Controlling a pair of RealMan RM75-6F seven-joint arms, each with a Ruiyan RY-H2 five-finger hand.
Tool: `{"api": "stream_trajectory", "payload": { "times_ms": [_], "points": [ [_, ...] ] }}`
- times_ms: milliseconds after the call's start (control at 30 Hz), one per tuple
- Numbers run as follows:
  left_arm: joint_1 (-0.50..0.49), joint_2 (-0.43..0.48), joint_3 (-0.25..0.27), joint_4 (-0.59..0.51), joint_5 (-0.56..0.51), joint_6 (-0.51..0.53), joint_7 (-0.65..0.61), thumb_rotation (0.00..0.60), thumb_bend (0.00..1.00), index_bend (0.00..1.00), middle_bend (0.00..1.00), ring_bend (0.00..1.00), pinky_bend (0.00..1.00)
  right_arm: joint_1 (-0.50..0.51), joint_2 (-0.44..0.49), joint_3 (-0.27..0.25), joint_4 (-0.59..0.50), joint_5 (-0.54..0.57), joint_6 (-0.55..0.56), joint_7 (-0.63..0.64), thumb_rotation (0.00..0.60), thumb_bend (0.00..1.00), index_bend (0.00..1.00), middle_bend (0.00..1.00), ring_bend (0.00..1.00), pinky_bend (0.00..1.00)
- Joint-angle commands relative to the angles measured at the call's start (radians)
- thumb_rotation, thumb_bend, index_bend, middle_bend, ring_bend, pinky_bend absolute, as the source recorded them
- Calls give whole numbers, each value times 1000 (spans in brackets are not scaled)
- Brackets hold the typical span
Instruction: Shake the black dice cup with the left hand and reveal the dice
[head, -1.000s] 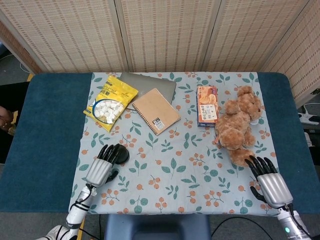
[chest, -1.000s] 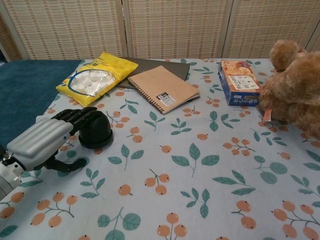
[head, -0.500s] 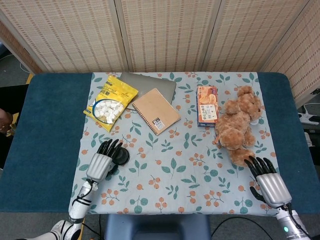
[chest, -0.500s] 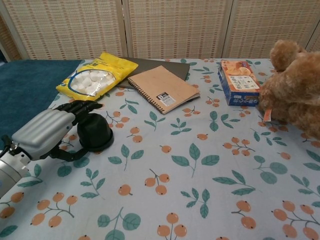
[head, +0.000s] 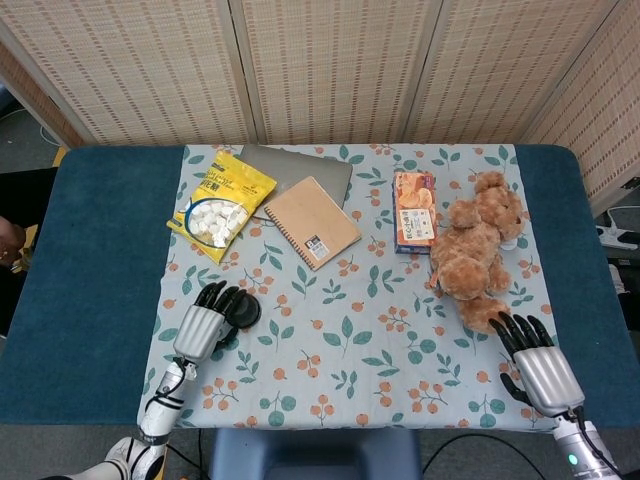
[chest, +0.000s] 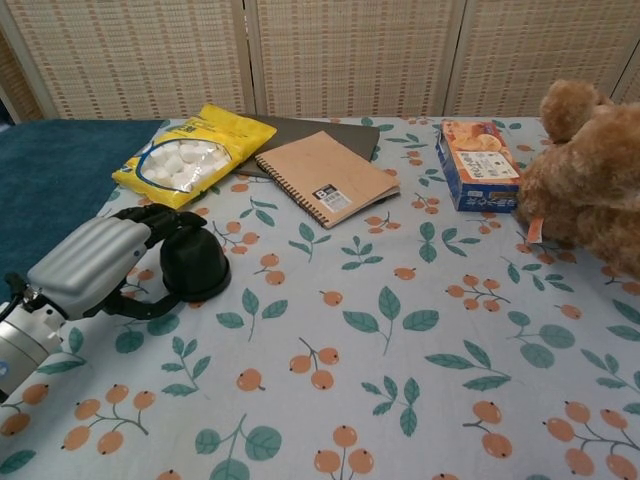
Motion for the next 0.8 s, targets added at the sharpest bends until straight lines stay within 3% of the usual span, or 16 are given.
{"api": "stream_trajectory", "payload": {
  "times_ms": [33, 200, 367, 800],
  "points": [
    [12, 65, 19, -108, 19, 39, -6, 600, 310, 80, 137, 43, 141, -2, -2, -1, 0, -3, 4, -2, 600, 269, 0, 0, 0, 0],
    [20, 171, 28, -275, 28, 57, 29, 600, 311, 26, 92, 0, 129, -4, -4, -6, -1, -10, 8, -7, 600, 269, 0, 0, 0, 0],
    [17, 231, 34, -368, -4, -13, 86, 600, 319, 0, 22, 0, 105, -3, -8, -9, -2, -14, 7, -15, 600, 269, 0, 0, 0, 0],
    [-10, 219, 35, -387, -34, -104, 112, 600, 315, 0, 0, 0, 99, 1, -4, -7, 0, -12, 3, -4, 600, 269, 0, 0, 0, 0]
  ]
}}
